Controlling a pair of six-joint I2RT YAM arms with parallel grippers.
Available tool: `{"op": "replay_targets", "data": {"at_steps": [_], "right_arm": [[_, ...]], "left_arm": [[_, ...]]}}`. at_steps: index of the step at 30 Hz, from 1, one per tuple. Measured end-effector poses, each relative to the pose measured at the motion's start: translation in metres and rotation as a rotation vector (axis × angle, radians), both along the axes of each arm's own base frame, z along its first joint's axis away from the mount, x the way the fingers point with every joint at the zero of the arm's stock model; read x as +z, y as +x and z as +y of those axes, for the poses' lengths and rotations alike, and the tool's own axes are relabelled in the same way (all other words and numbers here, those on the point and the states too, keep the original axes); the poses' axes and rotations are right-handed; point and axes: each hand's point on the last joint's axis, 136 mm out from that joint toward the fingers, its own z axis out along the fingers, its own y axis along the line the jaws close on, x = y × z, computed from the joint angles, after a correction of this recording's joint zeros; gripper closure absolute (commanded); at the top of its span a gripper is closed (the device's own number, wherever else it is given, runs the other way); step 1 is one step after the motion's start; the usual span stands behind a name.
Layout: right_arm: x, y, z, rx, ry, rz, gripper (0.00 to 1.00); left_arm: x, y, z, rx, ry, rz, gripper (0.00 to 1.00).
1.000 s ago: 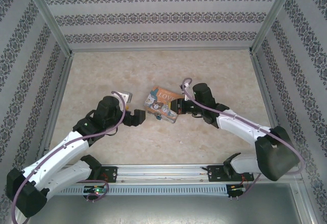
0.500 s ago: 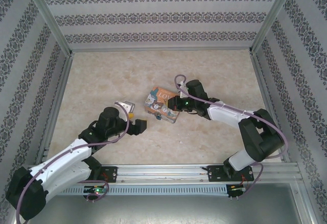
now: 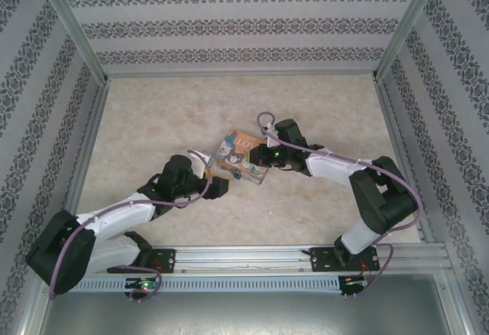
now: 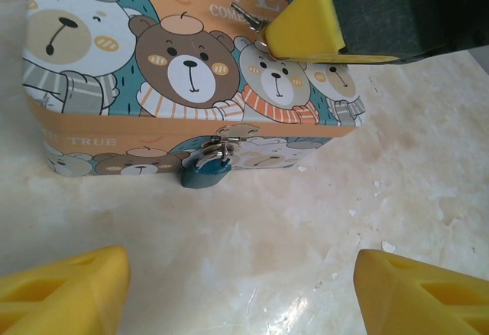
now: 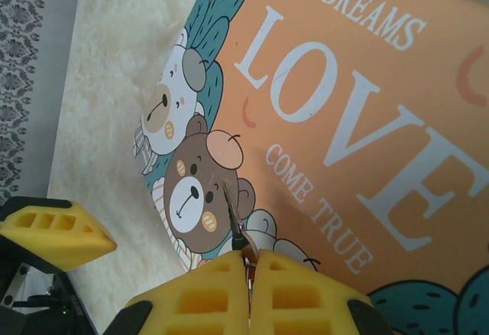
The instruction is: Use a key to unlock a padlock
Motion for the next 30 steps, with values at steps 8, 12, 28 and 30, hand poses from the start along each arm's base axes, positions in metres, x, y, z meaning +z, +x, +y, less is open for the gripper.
{"op": "replay_targets", "data": {"at_steps": [8,12,28,30], "right_arm": [[-0.001,0.000,0.001,0.010,-0.010,-0.001,1.00],[-0.001,-0.001,0.002,0.020,-0.016,-0.007,1.00],[-0.002,0.000,0.004,0.022,-0.033,-0.011,1.00],[-0.002,0.000,0.005,0.022,-0.034,-0.012,1.00]], "left_arm": [[-0.014,0.007,-0.012,-0.018,-0.031,0.027,0.31],[-0.028,0.009,-0.018,-0.038,-0.039,0.058,0.36],[-0.055,0.030,-0.036,-0.020,-0.091,0.104,0.46],[-0.054,0.033,-0.037,-0.015,-0.091,0.099,0.46]]}}
